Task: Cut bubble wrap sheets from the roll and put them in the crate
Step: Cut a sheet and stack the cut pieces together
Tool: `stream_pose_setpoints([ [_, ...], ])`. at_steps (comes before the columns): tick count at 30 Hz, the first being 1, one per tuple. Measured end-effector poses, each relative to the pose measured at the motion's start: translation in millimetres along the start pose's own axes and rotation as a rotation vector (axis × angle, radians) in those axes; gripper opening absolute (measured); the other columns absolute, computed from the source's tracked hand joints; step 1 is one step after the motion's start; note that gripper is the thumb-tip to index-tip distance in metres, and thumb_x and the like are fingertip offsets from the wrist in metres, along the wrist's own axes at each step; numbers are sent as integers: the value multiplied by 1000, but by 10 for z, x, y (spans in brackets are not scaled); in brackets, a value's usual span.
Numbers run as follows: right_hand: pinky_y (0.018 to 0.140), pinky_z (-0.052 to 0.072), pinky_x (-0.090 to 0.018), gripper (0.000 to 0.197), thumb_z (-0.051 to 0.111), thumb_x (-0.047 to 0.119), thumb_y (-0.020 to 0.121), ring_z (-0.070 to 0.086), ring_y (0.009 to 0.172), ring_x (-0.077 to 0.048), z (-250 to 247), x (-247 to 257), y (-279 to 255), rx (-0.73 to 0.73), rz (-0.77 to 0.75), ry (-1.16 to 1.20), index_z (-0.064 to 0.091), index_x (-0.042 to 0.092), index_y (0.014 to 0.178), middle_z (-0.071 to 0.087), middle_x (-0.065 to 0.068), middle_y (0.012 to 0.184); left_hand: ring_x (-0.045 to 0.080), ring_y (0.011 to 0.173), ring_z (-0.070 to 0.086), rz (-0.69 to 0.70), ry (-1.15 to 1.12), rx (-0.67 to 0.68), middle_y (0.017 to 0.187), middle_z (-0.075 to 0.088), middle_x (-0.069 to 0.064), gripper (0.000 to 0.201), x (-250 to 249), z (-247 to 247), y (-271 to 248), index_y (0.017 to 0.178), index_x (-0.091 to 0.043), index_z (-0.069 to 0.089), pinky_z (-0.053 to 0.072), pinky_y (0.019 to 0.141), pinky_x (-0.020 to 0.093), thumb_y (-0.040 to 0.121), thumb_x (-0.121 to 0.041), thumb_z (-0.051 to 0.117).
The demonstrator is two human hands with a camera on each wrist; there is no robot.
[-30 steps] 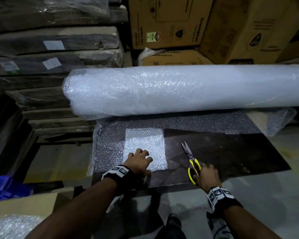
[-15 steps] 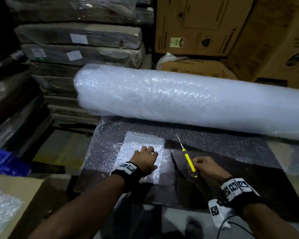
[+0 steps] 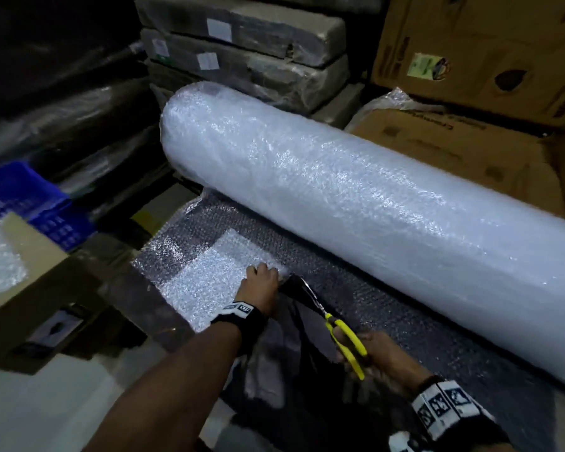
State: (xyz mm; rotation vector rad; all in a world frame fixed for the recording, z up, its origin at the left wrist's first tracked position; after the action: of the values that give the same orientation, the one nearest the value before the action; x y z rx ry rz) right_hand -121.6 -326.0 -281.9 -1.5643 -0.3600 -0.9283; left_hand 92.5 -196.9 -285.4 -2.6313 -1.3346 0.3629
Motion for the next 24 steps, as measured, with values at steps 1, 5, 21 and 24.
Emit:
stream_pose_setpoints([
  [1,44,45,-22,21,72,24,87,58,46,-16,7,-6,21,27,25,-23,75,7,75,66,-16,70,38,121,40,-16,1,5,133,43,16,41,0,15,29,130,-9,45,48,92,48,94,-26,57],
  [5,52,48,-26,40,77,43,72,59,57,-19,-18,71,112,114,53,-80,76,5,82,66,-18,78,39,118,42,-92,31,-6,132,42,15,42,-4,31,88,130,-11,47,48,91,49,94,-30,57],
  [21,57,49,-26,66,69,61,65,58,60,-18,-124,247,660,214,169,-232,67,0,90,63,-12,73,40,114,48,-173,16,12,131,45,15,32,40,-63,202,131,-14,48,51,82,51,99,-17,44],
  [24,59,50,-27,68,67,64,65,58,62,-19,-107,248,771,230,173,-251,67,1,90,64,-11,73,40,115,48,-186,-7,16,131,45,14,34,62,-63,211,131,-15,48,50,81,50,98,-17,45],
])
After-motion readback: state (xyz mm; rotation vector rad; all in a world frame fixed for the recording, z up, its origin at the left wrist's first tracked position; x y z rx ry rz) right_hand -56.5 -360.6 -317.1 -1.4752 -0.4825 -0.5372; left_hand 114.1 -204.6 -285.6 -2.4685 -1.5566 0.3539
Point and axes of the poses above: each hand's wrist, its own y-axis towards the middle knuckle, its own z-axis out of the palm, x = y × z, the point moved 10 cm from there along y, towards the middle knuckle
